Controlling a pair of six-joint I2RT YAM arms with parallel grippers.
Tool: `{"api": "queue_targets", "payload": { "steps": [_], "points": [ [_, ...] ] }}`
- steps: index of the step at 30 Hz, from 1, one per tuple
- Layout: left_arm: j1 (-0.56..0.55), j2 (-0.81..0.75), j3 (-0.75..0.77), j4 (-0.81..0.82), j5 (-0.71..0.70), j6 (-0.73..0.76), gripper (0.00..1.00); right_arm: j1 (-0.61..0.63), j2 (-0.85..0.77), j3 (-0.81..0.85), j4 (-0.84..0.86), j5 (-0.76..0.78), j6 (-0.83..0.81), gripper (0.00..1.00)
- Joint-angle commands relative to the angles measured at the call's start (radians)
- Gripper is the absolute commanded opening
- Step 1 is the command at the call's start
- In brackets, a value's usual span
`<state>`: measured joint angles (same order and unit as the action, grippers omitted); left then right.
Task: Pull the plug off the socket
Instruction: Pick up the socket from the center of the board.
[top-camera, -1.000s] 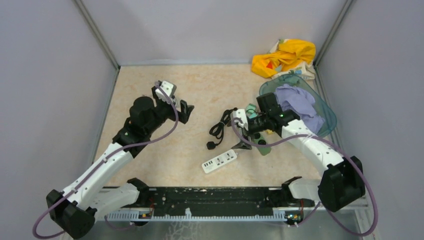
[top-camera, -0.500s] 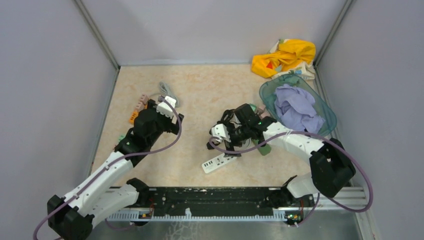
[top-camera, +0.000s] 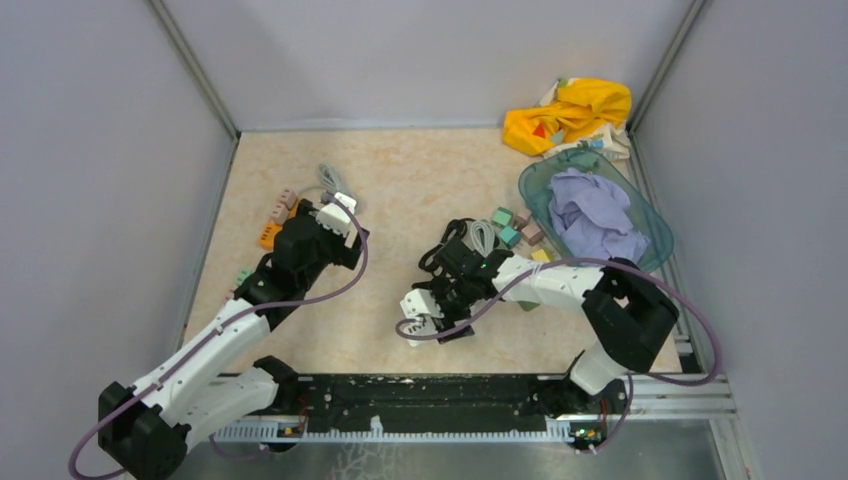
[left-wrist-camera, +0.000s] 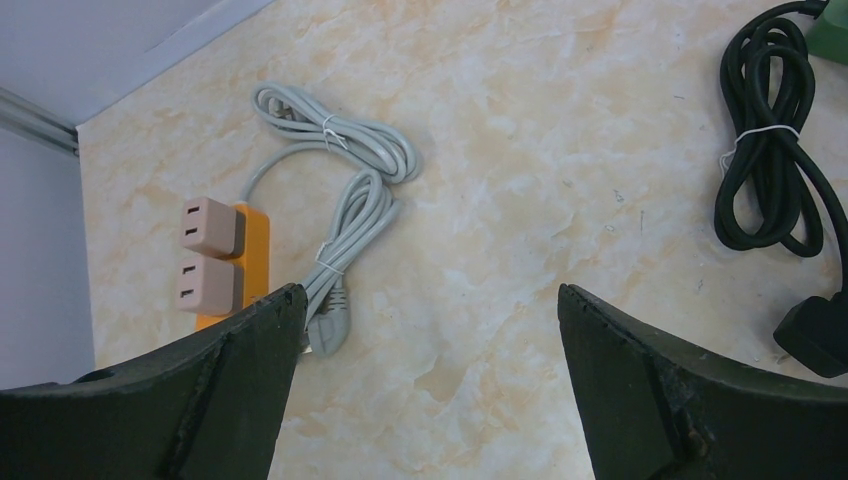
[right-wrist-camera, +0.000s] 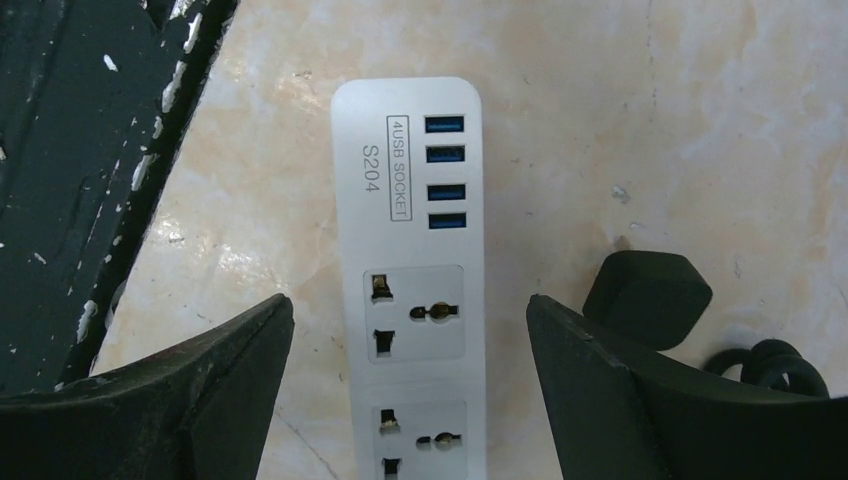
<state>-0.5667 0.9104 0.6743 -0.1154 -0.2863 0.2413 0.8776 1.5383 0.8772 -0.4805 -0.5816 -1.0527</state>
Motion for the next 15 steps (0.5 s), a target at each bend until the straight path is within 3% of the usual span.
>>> {"api": "queue_targets", "payload": {
  "steps": [1, 4, 12, 15],
  "points": [
    [0.004, -0.014, -0.01, 0.014, -0.018, 0.016, 1.0, 0.038, 0.041, 0.018, 0.002, 0.079, -0.028, 0.83],
    [0.004, -0.017, -0.013, 0.017, -0.015, 0.018, 1.0, 0.042, 0.072, 0.032, -0.005, 0.098, -0.016, 0.67],
    [0.005, -0.025, -0.013, 0.021, -0.01, 0.021, 1.0, 0.04, 0.067, 0.079, -0.023, 0.088, 0.035, 0.07],
    [0.004, -0.028, -0.016, 0.024, -0.007, 0.019, 1.0, -0.002, 0.025, 0.132, -0.036, 0.019, 0.081, 0.0]
  ]
}}
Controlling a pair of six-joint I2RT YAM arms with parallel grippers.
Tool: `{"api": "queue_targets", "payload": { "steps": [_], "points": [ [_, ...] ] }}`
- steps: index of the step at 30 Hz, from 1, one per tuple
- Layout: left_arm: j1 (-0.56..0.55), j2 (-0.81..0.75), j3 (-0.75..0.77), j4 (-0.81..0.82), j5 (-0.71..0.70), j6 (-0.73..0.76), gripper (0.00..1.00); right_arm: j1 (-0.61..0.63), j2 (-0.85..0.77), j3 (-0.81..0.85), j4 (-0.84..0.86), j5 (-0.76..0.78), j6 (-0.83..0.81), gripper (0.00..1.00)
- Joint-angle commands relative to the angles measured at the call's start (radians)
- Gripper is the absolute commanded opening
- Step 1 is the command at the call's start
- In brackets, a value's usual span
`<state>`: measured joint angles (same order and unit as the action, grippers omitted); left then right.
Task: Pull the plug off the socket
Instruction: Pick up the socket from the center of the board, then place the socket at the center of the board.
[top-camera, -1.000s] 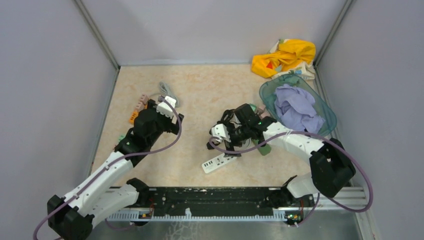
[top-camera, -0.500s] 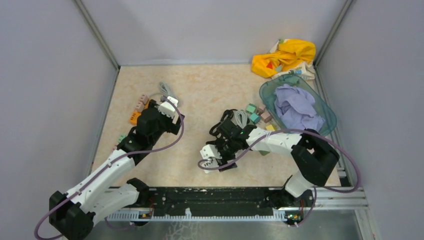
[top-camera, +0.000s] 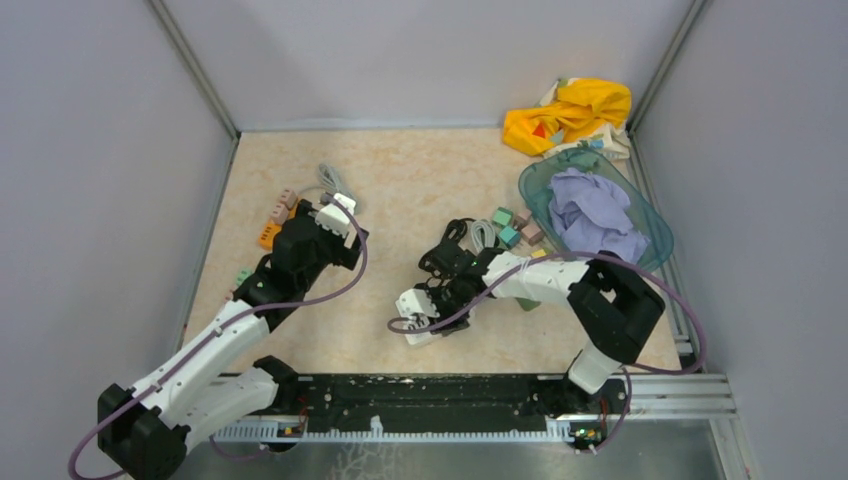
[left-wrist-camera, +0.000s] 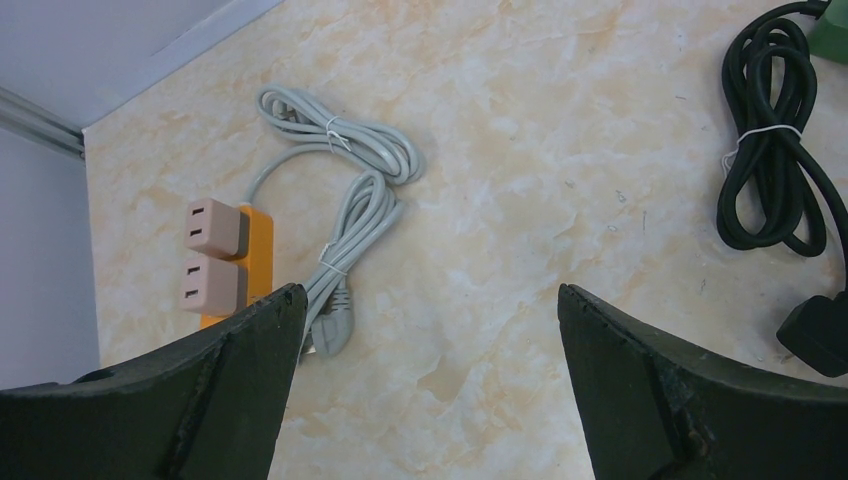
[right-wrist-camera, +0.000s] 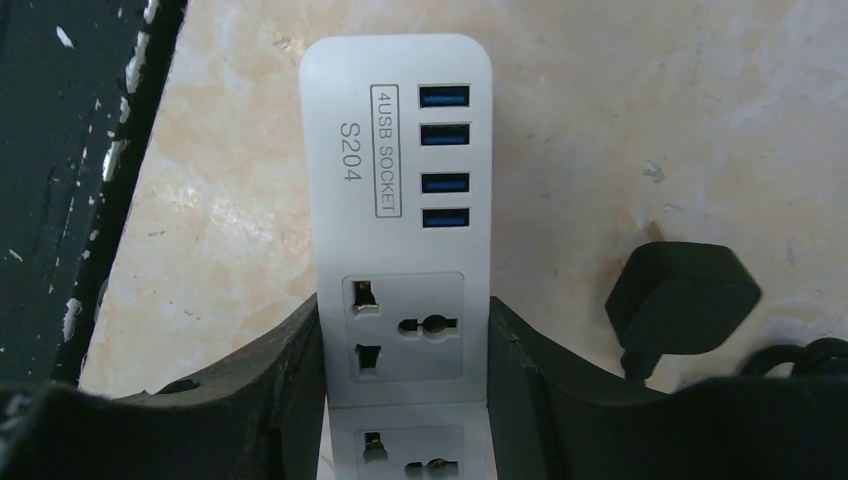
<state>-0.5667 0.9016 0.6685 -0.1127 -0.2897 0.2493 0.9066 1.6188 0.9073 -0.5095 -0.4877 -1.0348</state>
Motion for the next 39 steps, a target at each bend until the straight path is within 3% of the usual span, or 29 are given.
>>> {"api": "queue_targets", "payload": {
  "steps": [1, 7, 12, 22, 29, 35, 39],
  "points": [
    [0.005, -0.018, -0.012, 0.022, -0.003, 0.011, 1.0, -0.056, -0.072, 0.122, -0.013, -0.096, 0.078, 0.0],
    [0.004, -0.011, -0.007, 0.019, -0.001, 0.006, 1.0, -0.263, -0.142, 0.291, -0.004, -0.163, 0.128, 0.0],
    [0.005, -0.015, -0.007, 0.018, -0.021, 0.001, 1.0, -0.387, -0.091, 0.406, 0.265, -0.08, 0.313, 0.0],
    [0.005, -0.018, -0.009, 0.021, -0.041, -0.002, 1.0, -0.437, 0.263, 0.708, 0.605, 0.445, 0.543, 0.0],
    [0.005, -0.025, -0.009, 0.023, -0.041, -0.001, 1.0, -0.481, 0.414, 0.754, 0.639, 0.527, 0.523, 0.0],
    [0.005, -0.022, -0.009, 0.024, -0.037, -0.002, 1.0, -0.506, 0.509, 0.78, 0.518, 0.427, 0.528, 0.0],
    [0.006, -0.023, -0.012, 0.027, -0.036, 0.0, 1.0, -0.511, 0.566, 0.828, 0.414, 0.365, 0.541, 0.14]
  ]
}}
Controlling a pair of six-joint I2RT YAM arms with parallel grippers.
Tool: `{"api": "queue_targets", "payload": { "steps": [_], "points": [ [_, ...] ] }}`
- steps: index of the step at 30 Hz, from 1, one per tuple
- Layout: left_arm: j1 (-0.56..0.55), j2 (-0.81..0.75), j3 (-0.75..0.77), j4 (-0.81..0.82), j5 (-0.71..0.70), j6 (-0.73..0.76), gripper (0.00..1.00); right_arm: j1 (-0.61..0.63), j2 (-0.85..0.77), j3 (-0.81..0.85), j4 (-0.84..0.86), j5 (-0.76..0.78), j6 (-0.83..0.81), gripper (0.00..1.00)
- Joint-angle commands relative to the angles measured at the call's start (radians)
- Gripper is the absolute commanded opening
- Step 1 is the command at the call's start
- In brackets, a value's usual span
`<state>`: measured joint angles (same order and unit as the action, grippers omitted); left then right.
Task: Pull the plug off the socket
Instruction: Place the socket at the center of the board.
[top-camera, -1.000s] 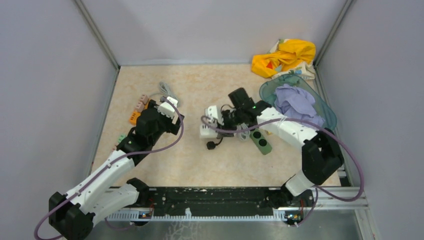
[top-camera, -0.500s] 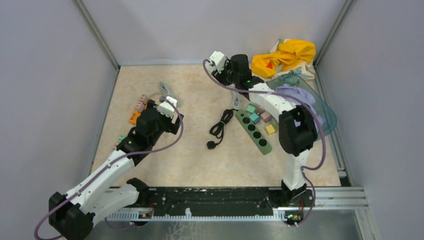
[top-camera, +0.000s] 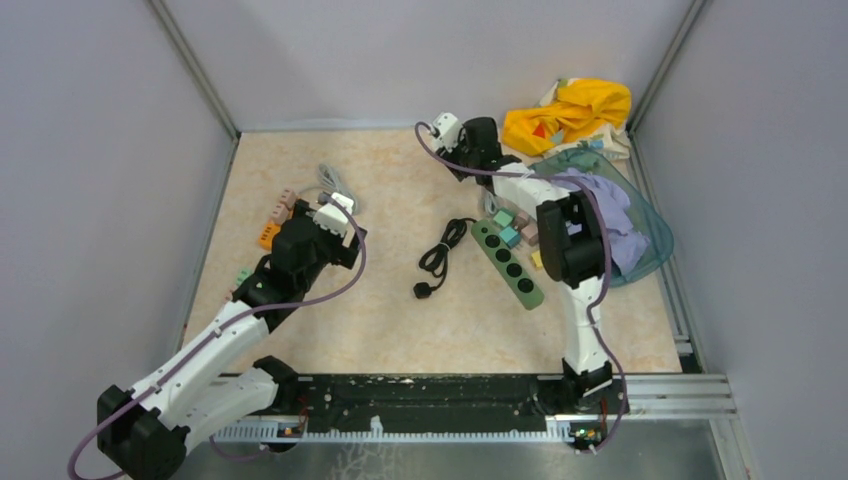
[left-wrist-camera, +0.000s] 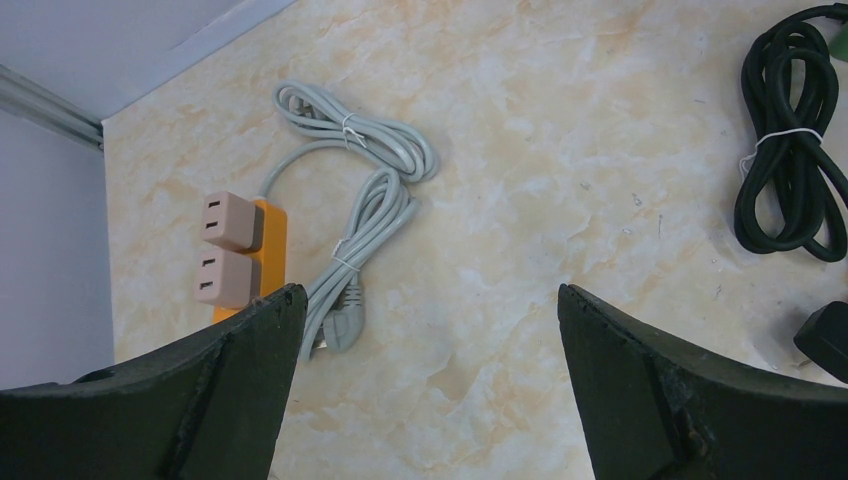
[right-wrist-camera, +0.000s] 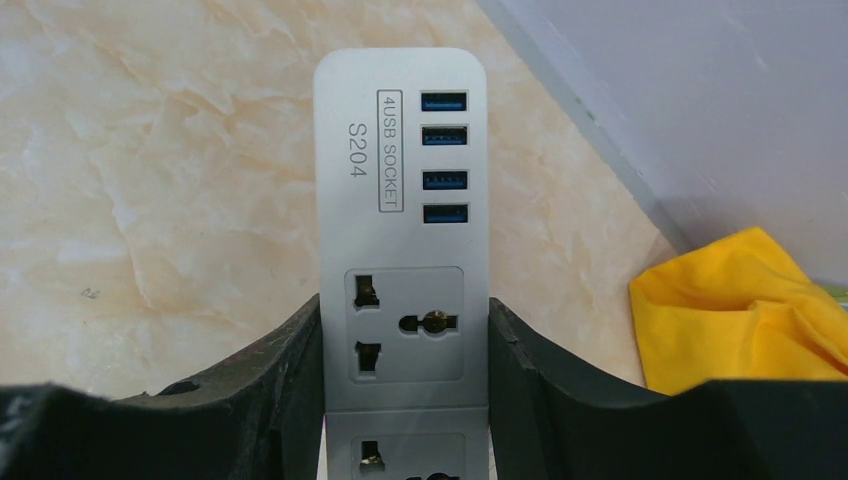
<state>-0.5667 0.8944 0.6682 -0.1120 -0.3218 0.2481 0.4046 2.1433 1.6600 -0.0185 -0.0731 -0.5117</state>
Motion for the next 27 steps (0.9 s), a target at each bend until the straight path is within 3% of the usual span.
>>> {"api": "queue_targets", "payload": {
  "steps": [1, 11, 17, 27],
  "points": [
    [0.007, -0.015, -0.012, 0.025, -0.003, 0.0, 1.0, -0.009, 0.052, 0.085, -0.095, -0.058, 0.022, 0.18],
    [0.007, -0.009, -0.015, 0.028, -0.006, 0.002, 1.0, -0.018, 0.107, 0.148, -0.187, -0.084, 0.07, 0.38],
    [0.006, -0.005, -0.018, 0.029, -0.005, 0.003, 1.0, -0.024, 0.059, 0.156, -0.209, -0.133, 0.107, 0.61],
    [0.007, 0.003, -0.018, 0.029, -0.006, 0.003, 1.0, -0.029, -0.099, 0.106, -0.227, -0.246, 0.182, 0.7]
  ]
}}
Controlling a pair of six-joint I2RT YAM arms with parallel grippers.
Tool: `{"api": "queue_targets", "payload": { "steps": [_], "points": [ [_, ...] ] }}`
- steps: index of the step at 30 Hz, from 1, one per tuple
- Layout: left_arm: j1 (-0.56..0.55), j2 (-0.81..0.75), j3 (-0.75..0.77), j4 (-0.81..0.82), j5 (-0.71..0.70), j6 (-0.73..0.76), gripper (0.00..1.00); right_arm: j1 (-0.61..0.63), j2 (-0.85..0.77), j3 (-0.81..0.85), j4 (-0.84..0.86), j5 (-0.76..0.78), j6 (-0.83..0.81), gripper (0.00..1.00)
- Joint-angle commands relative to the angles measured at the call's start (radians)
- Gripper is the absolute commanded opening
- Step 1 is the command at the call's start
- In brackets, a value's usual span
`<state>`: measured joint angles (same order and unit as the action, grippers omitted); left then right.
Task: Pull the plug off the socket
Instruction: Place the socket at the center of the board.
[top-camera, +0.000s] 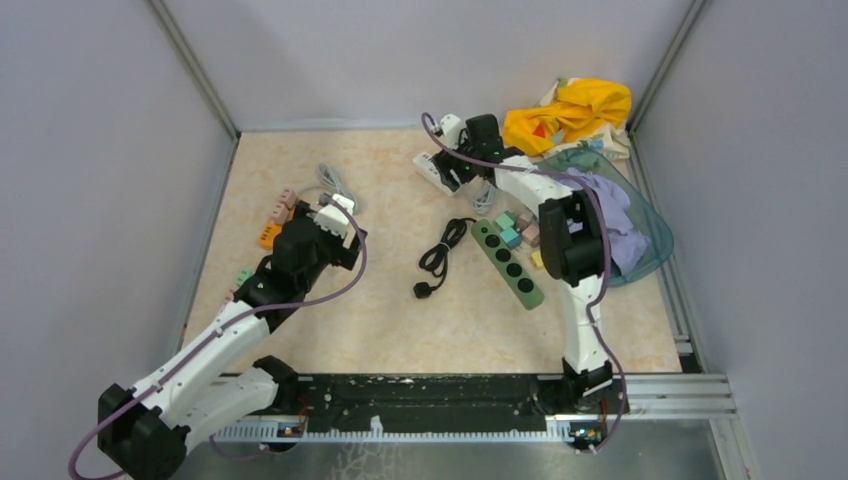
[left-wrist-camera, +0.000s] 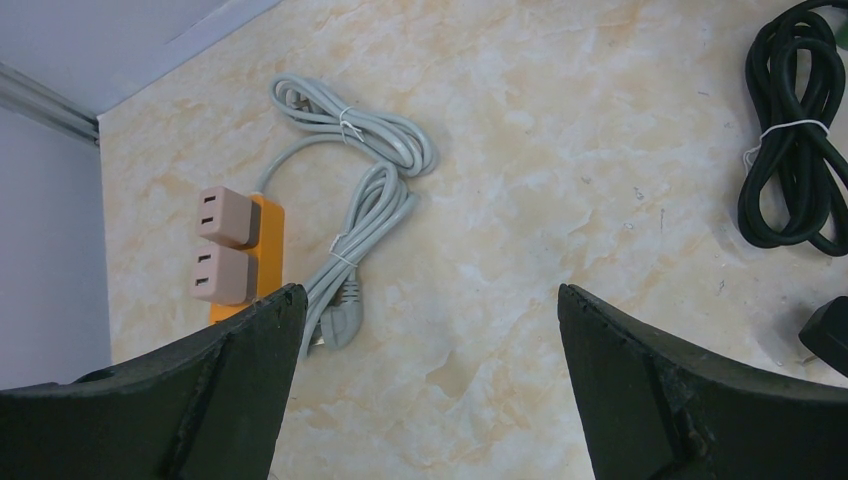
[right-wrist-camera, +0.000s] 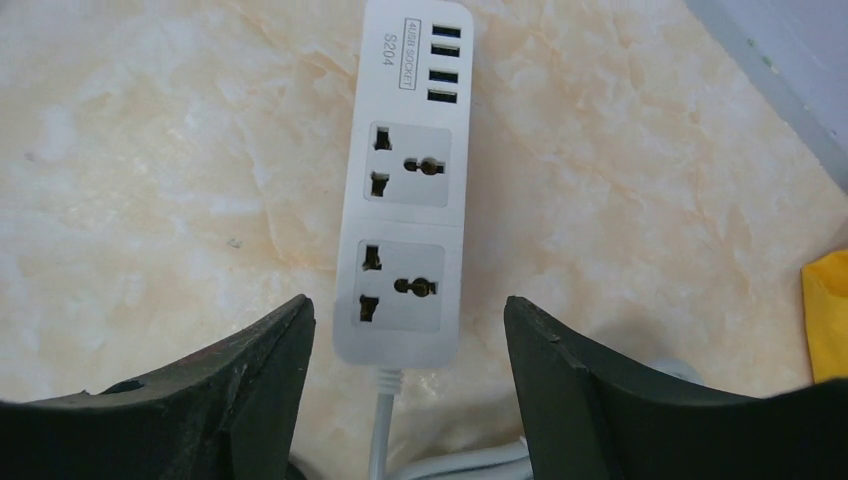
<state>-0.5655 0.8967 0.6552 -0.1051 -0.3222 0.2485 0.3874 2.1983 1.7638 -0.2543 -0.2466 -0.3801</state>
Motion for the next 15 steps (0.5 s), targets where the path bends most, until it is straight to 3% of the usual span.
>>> {"api": "queue_targets", "payload": {
  "steps": [1, 9, 15],
  "points": [
    [0.006, 0.001, -0.005, 0.022, -0.006, 0.003, 1.0, -0.012, -0.172, 0.0, -0.012, -0.096, 0.056, 0.7],
    [0.006, 0.002, -0.005, 0.02, -0.004, 0.003, 1.0, -0.019, -0.413, -0.144, -0.135, -0.414, 0.022, 0.71],
    [0.006, 0.003, -0.005, 0.02, -0.007, 0.002, 1.0, -0.021, -0.617, -0.304, -0.145, -0.522, -0.01, 0.72]
  ]
}}
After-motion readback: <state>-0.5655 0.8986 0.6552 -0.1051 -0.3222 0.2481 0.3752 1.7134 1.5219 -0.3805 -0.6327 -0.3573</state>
